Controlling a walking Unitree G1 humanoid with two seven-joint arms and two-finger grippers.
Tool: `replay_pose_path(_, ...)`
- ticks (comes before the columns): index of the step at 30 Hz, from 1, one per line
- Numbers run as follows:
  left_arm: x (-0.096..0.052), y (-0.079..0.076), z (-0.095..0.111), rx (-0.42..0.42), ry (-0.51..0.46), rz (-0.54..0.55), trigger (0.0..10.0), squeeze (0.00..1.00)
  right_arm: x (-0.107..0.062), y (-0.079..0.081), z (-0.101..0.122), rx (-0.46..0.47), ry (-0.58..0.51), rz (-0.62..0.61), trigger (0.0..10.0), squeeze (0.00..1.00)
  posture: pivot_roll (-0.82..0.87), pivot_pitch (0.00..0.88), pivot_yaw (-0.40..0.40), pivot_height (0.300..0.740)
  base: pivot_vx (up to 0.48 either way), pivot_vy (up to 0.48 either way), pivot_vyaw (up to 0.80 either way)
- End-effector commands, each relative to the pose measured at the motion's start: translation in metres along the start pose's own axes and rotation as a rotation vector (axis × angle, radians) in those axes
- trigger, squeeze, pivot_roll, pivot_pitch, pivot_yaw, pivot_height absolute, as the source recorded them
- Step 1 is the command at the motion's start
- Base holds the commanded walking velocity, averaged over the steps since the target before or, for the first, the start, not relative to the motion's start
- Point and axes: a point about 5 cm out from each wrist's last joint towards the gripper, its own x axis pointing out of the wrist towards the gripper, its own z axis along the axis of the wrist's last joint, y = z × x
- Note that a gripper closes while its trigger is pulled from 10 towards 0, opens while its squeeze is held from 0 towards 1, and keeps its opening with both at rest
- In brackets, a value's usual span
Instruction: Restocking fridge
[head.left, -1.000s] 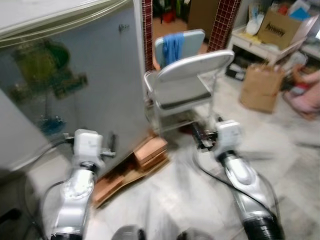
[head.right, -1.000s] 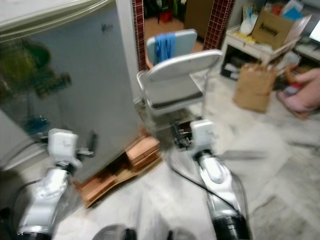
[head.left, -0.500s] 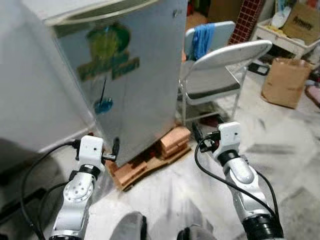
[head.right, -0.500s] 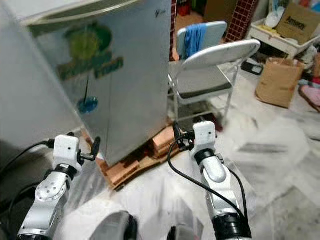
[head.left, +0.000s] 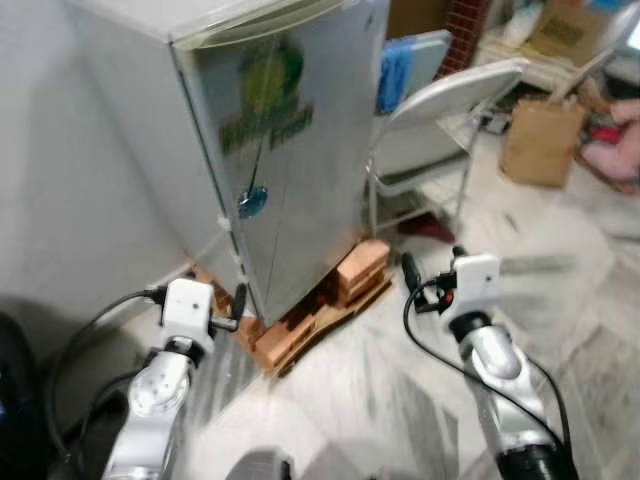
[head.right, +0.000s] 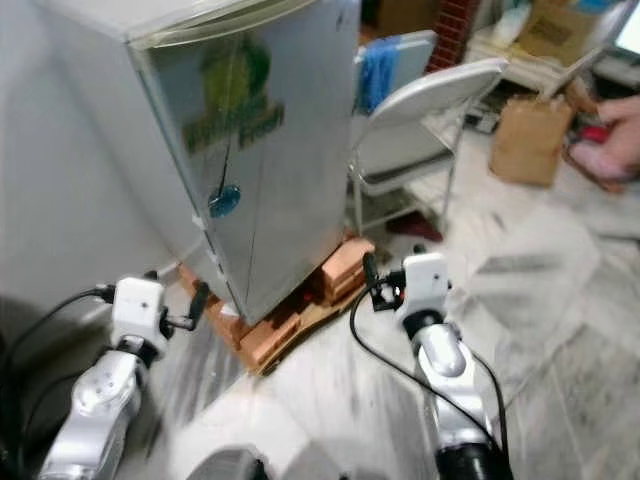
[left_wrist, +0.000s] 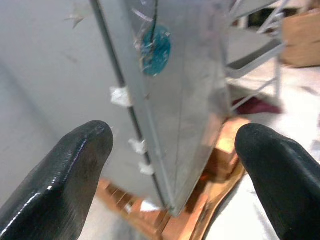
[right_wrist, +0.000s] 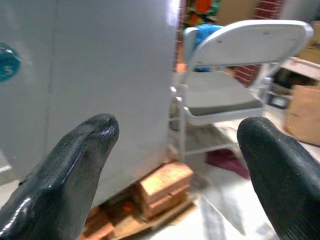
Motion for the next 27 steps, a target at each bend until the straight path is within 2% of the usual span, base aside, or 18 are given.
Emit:
replay_pose_path(1, -0.0031, 0.0061, -0.0009, 0.011, 0.005, 0.008, 10.0, 0.0, 0.0035, 0.0033, 0.0057, 0.008, -0.022, 0.007, 10.0, 0.0, 0.08, 0.081, -0.01, 0.74, 0.0, 0.442, -0.61)
replay_pose_path(10, -0.0039, 0.0043, -0.0024, -0.017, 0.011, 0.014, 10.0, 0.0, 0.0018, 0.0078, 0.0052, 0.007, -0.025, 0.02, 10.0, 0.0, 0.08, 0.083, -0.013, 0.74, 0.0, 0.436, -0.8)
replay_pose_path(20, -0.0041, 0.0026, -0.002, -0.004, 0.006, 0.001, 10.0, 0.0, 0.0039, 0.0064, 0.0071, 0.002, -0.027, 0.013, 10.0, 0.0, 0.08, 0.085, -0.016, 0.74, 0.0, 0.457, -0.69)
replay_pose_path(27, -0.0051, -0.001, 0.0003, -0.013, -0.015, -0.014, 10.0, 0.0, 0.0038, 0.0104, 0.0065, 0.002, -0.029, 0.023, 10.0, 0.0, 0.08, 0.085, -0.015, 0.74, 0.0, 0.0, -0.8)
